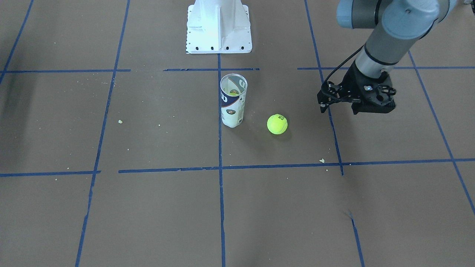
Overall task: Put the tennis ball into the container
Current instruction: 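Reach the left gripper down to the yellow-green tennis ball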
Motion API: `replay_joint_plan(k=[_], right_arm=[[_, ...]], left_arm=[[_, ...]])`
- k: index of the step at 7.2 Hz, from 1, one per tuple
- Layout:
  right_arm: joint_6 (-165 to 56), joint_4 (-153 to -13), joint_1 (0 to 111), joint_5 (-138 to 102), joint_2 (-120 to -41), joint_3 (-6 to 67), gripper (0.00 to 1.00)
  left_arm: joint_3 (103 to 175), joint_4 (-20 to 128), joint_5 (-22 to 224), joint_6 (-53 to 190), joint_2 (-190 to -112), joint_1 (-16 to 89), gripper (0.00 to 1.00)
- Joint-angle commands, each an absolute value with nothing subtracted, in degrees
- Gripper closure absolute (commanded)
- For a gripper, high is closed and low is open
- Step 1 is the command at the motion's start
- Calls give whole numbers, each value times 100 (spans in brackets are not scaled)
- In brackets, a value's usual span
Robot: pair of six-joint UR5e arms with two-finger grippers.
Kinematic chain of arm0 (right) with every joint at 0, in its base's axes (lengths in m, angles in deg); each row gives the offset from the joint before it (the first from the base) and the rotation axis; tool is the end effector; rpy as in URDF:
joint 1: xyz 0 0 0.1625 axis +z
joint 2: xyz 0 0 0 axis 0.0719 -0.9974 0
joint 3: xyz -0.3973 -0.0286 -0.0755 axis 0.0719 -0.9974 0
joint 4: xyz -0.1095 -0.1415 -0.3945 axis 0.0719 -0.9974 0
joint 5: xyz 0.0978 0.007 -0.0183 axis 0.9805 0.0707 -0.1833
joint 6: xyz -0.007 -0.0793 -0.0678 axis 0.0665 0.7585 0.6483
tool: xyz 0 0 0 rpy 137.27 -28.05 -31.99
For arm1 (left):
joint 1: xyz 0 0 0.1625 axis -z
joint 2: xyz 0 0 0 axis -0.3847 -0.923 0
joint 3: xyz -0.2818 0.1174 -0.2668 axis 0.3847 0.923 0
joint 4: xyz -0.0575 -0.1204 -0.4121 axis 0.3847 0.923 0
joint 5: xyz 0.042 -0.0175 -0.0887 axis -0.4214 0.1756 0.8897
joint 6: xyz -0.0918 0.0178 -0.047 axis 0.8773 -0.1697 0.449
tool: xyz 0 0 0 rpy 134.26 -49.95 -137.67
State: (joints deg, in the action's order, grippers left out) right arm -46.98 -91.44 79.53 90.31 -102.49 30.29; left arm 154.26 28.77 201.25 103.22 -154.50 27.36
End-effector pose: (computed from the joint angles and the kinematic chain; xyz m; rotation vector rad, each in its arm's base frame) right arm 0.0075 -0.5107 0.6286 -0.0013 -0.7313 0.0084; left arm 0.3331 -0.5187 0.2748 0.1138 0.8577 0.0384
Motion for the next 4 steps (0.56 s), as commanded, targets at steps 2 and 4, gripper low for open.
replay_joint_plan(k=[2,4], right_arm=[[-4699,-9144,7955,9031,-10249,3029,0],[-4699,-9144,7946,9031,-10249,3029,0]], left_arm=[[14723,4155,19939,11874,-15558,1643,0],[14548,4155,19630,12027,-15681,1421,0]])
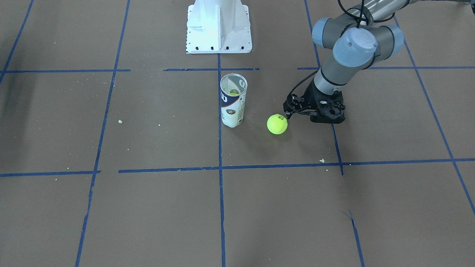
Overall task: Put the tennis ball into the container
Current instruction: 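Reach the left gripper down to the yellow-green tennis ball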
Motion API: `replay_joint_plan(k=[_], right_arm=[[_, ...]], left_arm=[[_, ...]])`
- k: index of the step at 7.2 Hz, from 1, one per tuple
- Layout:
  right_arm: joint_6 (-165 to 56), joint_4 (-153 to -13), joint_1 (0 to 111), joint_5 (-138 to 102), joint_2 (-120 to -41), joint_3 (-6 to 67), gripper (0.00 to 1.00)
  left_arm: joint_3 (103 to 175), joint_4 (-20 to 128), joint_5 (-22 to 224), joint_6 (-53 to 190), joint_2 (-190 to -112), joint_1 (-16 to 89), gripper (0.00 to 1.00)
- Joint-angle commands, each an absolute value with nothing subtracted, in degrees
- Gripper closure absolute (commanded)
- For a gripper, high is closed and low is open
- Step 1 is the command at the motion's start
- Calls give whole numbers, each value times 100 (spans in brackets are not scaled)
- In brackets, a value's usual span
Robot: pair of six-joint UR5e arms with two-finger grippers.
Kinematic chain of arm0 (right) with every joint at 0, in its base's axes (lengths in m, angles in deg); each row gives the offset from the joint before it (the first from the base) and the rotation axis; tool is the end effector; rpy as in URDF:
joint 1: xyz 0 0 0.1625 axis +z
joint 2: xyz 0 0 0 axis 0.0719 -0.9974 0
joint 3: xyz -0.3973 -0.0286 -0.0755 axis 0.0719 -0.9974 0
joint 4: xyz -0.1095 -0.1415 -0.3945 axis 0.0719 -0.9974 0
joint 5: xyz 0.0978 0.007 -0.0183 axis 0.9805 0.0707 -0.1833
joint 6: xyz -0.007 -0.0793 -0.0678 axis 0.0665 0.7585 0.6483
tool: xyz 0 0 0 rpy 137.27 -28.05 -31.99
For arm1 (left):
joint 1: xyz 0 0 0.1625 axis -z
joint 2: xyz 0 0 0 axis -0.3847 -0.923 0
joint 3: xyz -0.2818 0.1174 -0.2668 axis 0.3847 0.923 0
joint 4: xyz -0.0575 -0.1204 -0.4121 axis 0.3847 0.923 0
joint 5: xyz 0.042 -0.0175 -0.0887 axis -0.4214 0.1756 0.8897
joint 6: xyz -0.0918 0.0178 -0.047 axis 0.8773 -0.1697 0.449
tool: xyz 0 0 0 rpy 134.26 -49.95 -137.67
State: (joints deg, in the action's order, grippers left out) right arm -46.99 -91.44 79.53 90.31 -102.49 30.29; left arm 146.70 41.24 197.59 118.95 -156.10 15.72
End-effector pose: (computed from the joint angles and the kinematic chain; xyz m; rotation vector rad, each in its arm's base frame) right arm 0.0075 -0.5107 0.6286 -0.0014 -0.7313 0.0085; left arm 0.4570 -0.4689 0.2916 0.0260 0.9224 -0.0211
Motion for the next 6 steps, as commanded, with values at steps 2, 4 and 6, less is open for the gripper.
replay_joint_plan(k=[2,4,6], right_arm=[[-4699,-9144,7955,9031,-10249,3029,0],[-4699,-9144,7955,9031,-10249,3029,0],[-4699,-9144,7955,9031,-10249,3029,0]], left_arm=[[14302,4164,19630,12036,-15883,1394,0],[13855,4373,19630,12027,-16102,1385,0],[13800,4489,19630,12019,-16095,1385,1]])
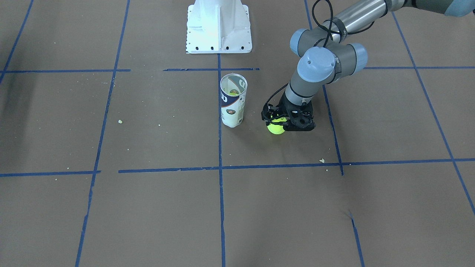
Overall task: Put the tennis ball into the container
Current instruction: 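Close the left gripper around the tennis ball, then lift the ball with the left gripper and carry it over the clear cup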
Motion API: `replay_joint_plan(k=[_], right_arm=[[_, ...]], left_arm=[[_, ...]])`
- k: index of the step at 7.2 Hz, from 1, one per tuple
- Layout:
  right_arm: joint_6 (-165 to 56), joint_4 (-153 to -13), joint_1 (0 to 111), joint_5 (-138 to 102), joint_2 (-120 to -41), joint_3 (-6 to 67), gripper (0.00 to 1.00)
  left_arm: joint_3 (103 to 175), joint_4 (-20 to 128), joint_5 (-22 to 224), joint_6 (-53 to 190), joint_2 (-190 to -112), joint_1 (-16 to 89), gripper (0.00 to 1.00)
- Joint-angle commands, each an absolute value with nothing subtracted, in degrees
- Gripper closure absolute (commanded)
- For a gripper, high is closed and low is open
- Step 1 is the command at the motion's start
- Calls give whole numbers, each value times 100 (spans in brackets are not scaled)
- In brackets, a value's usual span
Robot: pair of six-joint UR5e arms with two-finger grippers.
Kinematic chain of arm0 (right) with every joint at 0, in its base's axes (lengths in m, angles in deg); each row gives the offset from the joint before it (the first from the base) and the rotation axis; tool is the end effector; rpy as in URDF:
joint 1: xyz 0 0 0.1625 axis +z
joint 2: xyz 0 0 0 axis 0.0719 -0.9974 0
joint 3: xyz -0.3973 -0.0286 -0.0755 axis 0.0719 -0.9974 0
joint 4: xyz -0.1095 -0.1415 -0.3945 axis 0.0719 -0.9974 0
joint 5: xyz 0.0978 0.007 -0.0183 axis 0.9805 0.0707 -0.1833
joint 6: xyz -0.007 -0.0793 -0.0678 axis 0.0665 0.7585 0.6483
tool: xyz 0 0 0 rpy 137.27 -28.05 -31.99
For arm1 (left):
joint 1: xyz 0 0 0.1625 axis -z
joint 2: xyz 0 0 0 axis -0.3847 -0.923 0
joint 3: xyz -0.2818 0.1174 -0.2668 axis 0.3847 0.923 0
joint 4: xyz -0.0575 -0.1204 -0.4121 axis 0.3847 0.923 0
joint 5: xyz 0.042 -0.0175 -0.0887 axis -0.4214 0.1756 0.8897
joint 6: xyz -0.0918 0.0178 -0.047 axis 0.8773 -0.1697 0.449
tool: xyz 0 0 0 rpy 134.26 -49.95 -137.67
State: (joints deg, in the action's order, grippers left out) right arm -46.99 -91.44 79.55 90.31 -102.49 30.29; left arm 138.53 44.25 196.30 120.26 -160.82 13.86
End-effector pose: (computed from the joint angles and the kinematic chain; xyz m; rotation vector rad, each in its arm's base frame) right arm 0.0076 -0.5107 0.6286 -0.0012 -0.7313 0.0089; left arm 0.5059 -0.4815 0.2991 0.0154 0.9075 -0.0237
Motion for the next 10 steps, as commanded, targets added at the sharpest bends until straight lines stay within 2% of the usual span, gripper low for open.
replay_joint_plan(k=[1,2,3,4,6,8,10], right_arm=[[-4699,-9144,7955,9031,-10249,3029,0],[-4699,-9144,7955,9031,-10249,3029,0],[-4699,-9144,7955,9031,-10249,3029,0],[-4699,-9144,7955,9031,-10249,3029,0],[-4699,-9144,7955,9031,-10249,3029,0],[-4699,-9144,7955,9031,-10249,3029,0],[-4699,-9144,7955,9031,-10249,3029,0]], left_arm=[[13800,4481,19630,12027,-16095,1385,24],[13800,4489,19630,12019,-16103,1385,64],[13826,4489,19639,12019,-16103,1385,93],[14009,4411,19656,12001,-16077,1394,100],[15025,3039,19691,11861,-16190,1735,100],[15967,1185,19700,11397,-16803,2243,100],[16487,-102,20084,11175,-17419,2622,100]])
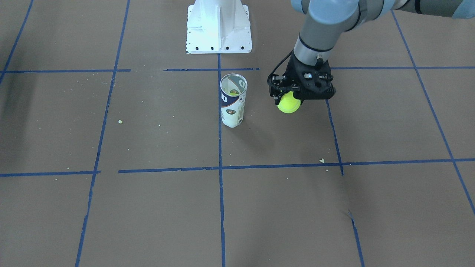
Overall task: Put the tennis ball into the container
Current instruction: 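Lift the ball with the left gripper and carry it over the clear cup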
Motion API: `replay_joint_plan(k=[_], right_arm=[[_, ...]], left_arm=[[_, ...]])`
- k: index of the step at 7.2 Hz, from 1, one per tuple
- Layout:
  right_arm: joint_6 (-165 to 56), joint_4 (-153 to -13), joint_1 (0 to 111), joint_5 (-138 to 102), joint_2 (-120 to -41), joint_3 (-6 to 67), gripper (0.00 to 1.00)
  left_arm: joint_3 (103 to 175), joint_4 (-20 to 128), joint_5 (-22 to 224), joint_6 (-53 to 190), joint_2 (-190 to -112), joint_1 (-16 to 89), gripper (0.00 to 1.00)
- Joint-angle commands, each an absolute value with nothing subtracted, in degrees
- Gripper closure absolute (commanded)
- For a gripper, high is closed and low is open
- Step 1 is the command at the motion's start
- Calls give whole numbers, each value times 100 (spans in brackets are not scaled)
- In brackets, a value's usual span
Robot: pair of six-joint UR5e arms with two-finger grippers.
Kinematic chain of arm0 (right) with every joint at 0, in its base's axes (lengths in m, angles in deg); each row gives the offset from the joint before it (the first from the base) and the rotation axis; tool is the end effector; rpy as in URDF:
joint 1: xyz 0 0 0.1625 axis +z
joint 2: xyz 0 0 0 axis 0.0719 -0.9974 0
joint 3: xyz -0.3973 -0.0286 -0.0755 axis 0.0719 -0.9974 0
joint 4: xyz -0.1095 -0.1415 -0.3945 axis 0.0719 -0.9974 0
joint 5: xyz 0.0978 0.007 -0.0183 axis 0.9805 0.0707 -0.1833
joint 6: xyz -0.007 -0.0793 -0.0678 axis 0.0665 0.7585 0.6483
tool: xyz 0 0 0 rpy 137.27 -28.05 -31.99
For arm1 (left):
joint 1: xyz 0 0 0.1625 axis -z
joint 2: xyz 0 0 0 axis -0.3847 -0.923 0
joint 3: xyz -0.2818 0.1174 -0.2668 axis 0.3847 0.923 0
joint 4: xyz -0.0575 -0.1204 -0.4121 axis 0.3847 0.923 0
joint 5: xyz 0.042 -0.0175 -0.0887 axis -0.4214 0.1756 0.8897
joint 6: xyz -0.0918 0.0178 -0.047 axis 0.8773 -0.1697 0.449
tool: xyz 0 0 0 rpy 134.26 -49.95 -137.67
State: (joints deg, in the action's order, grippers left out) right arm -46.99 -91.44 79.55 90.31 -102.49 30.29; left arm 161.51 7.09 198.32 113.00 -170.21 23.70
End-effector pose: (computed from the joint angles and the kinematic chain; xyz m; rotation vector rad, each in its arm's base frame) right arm 0.0076 -0.5107 0.6286 -0.0012 -0.7313 0.0089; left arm 0.3406 -0.4770 0.1135 0.0676 0.8538 -0.0744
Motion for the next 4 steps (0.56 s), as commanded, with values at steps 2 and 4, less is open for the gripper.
replay_joint_plan(k=[2,4], right_arm=[[-4699,-9144,7955,9031,-10249,3029,0],[-4699,-9144,7955,9031,-10249,3029,0]], left_arm=[[15904,-187,20491,12047,-18078,2537,100],[15532,31,20465,12177,-18336,1985,100]])
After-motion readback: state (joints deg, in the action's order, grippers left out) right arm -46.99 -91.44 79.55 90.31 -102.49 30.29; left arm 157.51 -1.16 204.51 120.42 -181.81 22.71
